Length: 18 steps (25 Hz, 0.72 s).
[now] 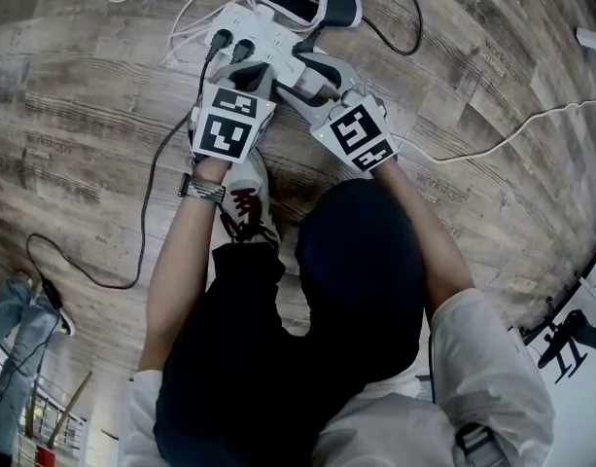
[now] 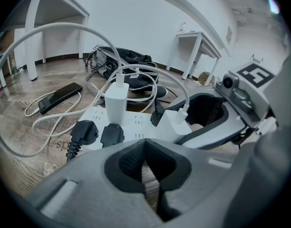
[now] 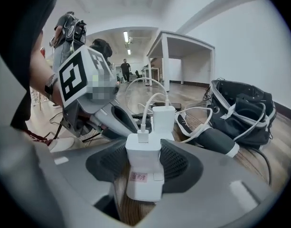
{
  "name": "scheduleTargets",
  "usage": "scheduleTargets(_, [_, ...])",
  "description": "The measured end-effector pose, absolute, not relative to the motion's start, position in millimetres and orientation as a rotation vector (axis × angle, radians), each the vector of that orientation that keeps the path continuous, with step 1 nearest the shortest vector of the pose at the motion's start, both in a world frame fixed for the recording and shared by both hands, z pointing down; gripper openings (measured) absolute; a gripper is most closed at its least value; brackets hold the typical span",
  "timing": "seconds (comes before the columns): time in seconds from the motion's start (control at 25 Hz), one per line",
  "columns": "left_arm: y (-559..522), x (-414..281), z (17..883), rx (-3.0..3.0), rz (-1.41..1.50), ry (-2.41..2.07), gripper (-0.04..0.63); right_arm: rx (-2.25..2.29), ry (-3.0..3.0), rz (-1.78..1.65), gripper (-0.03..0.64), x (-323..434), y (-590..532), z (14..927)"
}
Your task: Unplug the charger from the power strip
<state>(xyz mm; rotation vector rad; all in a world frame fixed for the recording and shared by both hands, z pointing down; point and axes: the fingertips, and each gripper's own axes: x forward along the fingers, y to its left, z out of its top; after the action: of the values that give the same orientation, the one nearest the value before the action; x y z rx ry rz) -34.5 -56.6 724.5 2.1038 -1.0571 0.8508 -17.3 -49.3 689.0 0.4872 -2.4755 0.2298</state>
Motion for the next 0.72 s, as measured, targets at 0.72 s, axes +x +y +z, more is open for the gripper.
scheduleTargets(0.72, [-57.1, -33.8, 724.9, 2.104, 0.851, -1.056, 0.002, 0.393, -2.349, -0.127, 0.223, -18.2, -42.7, 691.6])
